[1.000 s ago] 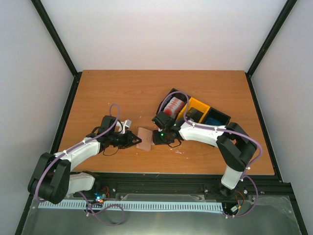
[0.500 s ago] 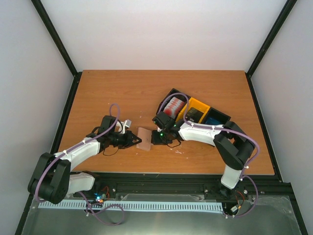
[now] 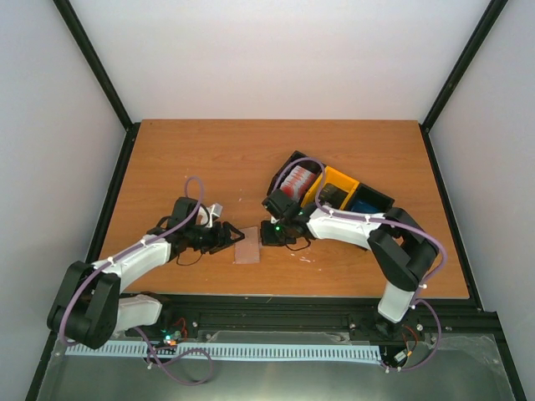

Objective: Put the credit cards into the card holder
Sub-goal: Open the card holder at the center of the board.

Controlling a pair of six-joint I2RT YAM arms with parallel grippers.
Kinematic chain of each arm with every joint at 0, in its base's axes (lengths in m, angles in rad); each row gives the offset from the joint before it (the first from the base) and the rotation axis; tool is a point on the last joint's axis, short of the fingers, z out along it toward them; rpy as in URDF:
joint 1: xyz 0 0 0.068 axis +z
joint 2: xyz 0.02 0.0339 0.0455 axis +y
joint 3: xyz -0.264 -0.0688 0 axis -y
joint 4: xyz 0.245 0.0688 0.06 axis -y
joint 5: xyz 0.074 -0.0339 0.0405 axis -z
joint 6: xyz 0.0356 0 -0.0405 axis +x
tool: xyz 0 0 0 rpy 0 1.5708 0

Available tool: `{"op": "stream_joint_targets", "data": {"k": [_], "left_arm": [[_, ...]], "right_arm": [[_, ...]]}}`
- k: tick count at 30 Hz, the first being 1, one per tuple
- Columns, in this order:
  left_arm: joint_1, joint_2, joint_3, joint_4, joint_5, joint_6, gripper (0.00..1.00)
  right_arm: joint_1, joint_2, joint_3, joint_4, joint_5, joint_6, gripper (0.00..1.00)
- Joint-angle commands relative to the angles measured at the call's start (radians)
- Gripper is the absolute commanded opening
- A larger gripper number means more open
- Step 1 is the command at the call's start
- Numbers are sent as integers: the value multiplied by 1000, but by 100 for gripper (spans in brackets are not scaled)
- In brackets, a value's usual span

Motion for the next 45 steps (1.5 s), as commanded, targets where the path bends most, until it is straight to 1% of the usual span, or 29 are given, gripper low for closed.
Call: {"op": "stream_joint_targets", "data": {"k": [1, 3, 8, 10, 16, 20, 26, 29, 35, 39, 44, 45], "left_arm": [[-5, 30, 29, 1, -55, 0, 65], [-5, 48, 36, 1, -55, 3, 69], [-5, 80, 49, 25, -19, 8, 74], [-5, 86, 49, 40, 7, 7, 77], [-5, 72, 41, 62, 52, 5, 83], [-5, 67, -7, 180, 162, -38, 89], [-5, 92, -10, 123, 106, -39, 90], [-5, 102, -10, 113, 106, -36, 88], [-5, 106, 0, 91, 89, -30, 73], [-5, 116, 16, 51, 67, -8, 65], [-5, 129, 34, 1, 13, 20, 64], [-5, 130, 37, -28, 7, 25, 64]], "right_arm": [[-3, -75, 7, -85, 15, -20, 3], [-3, -89, 12, -116, 9, -21, 3], [-3, -125, 33, -152, 3, -24, 3], [-3, -135, 47, -156, -18, -27, 3], [-3, -161, 83, -163, -40, -32, 3], [-2, -162, 89, -168, -41, -41, 3], [0, -173, 77, -153, -46, -43, 3], [1, -176, 74, -153, -47, -43, 3], [2, -175, 70, -157, -37, -46, 3], [1, -174, 62, -161, -25, -48, 3], [1, -176, 55, -164, -12, -48, 3], [1, -175, 54, -166, -7, -47, 3]]}}
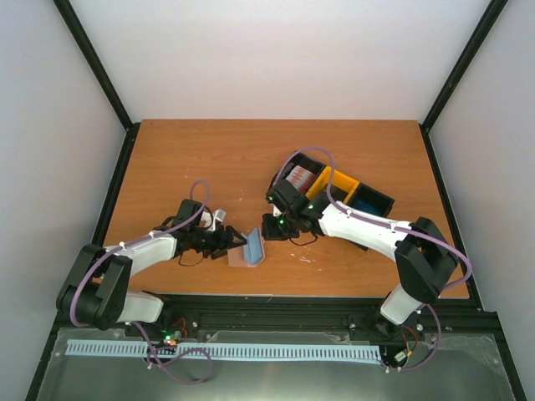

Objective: Put the credit cards into the card holder
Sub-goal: Open the card holder at the center of the board.

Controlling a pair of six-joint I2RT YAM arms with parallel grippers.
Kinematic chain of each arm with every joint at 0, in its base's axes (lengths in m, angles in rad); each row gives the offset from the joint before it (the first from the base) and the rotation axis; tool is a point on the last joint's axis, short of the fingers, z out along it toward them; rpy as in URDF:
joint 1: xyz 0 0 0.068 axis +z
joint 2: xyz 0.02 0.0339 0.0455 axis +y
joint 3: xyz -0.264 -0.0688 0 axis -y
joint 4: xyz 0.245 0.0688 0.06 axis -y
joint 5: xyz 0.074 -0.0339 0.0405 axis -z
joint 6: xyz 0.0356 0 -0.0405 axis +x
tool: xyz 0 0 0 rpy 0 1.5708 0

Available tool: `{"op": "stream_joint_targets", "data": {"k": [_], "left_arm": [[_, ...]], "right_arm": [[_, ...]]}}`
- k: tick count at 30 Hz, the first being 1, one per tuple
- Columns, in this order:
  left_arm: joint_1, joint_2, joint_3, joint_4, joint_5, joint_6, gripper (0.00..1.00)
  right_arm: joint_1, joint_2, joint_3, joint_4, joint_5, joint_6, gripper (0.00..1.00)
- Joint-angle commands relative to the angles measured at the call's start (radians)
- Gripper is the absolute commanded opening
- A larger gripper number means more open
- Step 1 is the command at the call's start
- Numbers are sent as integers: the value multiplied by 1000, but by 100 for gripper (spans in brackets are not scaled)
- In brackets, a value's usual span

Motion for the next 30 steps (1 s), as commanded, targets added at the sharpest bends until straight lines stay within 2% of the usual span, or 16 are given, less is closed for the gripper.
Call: {"op": "stream_joint_targets", "data": {"k": [1, 5, 9, 13, 18, 30], "left_arm": [[-5, 12, 47, -81, -51, 47, 64], [-5, 16, 53, -87, -49, 53, 50], [-5, 16, 54, -81, -39, 55, 29], [-5, 13, 57, -77, -30, 57, 14], [-5, 21, 59, -83, -40, 59, 14], [-5, -33, 66, -209, -211, 43, 38]], "right_arm": [[0, -28, -11, -13, 32, -11, 3], [2, -14, -13, -66, 118, -13, 12], [6, -10, 7, -124, 210, -20, 29], [19, -19, 58, -174, 287, -26, 44], [55, 9, 105, -189, 303, -58, 45], [163, 237, 223, -145, 200, -118, 44]]}}
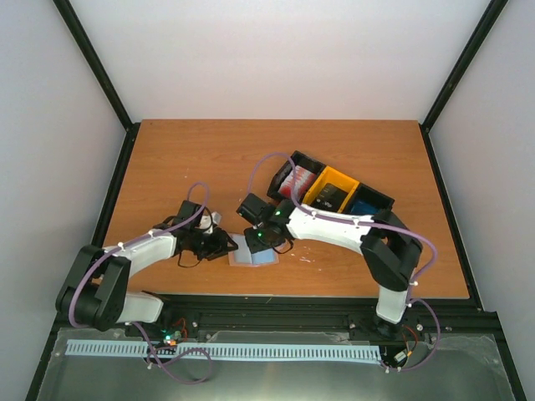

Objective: Put the credit cards into the card holder
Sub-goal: Open the card holder at the center of the board.

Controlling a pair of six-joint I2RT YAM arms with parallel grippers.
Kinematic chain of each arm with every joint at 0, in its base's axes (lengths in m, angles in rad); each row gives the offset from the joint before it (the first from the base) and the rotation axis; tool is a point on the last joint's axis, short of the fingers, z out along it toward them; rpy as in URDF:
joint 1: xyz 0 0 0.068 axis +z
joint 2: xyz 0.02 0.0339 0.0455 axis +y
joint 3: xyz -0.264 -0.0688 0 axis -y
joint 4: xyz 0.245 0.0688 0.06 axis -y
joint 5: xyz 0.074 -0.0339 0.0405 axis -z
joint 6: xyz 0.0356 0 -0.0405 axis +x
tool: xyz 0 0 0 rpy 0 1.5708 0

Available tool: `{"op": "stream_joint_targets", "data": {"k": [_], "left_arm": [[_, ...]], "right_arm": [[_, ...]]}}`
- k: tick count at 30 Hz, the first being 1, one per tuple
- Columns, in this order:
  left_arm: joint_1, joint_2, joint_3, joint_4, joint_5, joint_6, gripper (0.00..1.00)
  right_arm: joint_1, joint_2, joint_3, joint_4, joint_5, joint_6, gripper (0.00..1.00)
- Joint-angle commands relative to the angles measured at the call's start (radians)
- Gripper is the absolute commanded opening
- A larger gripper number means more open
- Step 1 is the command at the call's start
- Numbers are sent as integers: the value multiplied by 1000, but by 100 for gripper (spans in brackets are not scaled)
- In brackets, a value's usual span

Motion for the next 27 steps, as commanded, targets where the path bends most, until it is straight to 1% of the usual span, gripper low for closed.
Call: {"op": "stream_joint_targets", "data": {"k": [1, 4, 7, 11, 14, 18, 22, 27], "left_arm": [[-5, -53, 37, -74, -89, -12, 39], [-5, -72, 41, -109, -138, -30, 44], [-5, -70, 43, -126, -160, -43, 47], [-5, -33, 50, -150, -176, -61, 47], [-5, -24, 57, -166, -194, -70, 46], [-5, -42, 69, -179, -217, -87, 46], [-4, -85, 75, -192, -253, -136, 46], [15, -175, 64, -220, -306, -213, 46]], "right_arm": [[21, 74, 56, 15, -21, -29, 45], [24, 115, 72, 17, -22, -41, 46], [31, 148, 83, 1, 2, -46, 48], [58, 177, 118, -46, 83, -73, 61], [84, 208, 152, -71, 136, -89, 68], [116, 264, 194, -129, 233, -97, 73], [137, 298, 178, -146, 312, -87, 77], [139, 298, 116, -113, 321, -65, 80]]}}
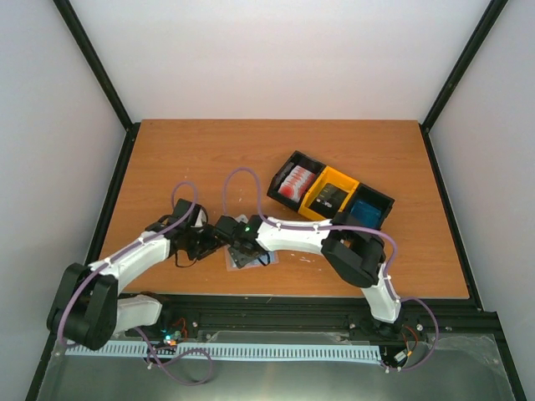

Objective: Put the credit cards into the card holder
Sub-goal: Open the card holder at the center of the board.

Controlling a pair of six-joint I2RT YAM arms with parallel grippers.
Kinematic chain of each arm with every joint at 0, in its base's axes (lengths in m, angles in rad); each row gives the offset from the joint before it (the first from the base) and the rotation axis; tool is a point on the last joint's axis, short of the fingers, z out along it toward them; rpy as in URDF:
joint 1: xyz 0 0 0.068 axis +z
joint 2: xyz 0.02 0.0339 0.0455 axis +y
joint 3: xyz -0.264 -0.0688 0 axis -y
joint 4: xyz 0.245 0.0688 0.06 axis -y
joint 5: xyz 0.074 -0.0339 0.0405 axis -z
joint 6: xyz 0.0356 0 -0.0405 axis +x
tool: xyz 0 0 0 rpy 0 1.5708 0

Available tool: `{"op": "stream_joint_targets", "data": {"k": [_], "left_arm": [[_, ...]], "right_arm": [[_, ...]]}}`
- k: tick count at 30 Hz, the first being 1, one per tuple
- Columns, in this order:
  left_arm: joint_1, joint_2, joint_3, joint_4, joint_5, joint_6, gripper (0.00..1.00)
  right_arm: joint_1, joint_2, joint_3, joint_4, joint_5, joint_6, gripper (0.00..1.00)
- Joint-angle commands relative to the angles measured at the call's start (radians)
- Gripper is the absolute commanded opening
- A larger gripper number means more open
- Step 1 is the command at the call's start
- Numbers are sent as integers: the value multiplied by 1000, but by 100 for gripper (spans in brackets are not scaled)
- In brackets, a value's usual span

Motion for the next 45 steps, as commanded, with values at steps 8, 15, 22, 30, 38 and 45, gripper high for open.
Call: {"op": "stream_joint_targets", "data": {"k": [8, 15, 22, 30, 38, 45], "left_arm": [[60, -201, 12, -80, -94, -124, 46], [60, -230, -11, 33, 62, -64, 48], [60, -214, -32, 146, 218, -12, 45], [60, -185, -50, 234, 326, 5, 40], [28, -124, -37, 265, 319, 21, 40], [-15, -26, -23, 313, 309, 29, 40]], "right_arm": [[7, -14, -56, 8, 13, 22, 80], [-32, -134, 7, 5, -18, 48, 80], [-71, -236, -24, 40, -56, 79, 79], [-127, -338, -101, 57, -63, 116, 75], [-307, -550, -218, 51, -129, 49, 75], [-570, -701, -323, -11, -162, -138, 76]]}}
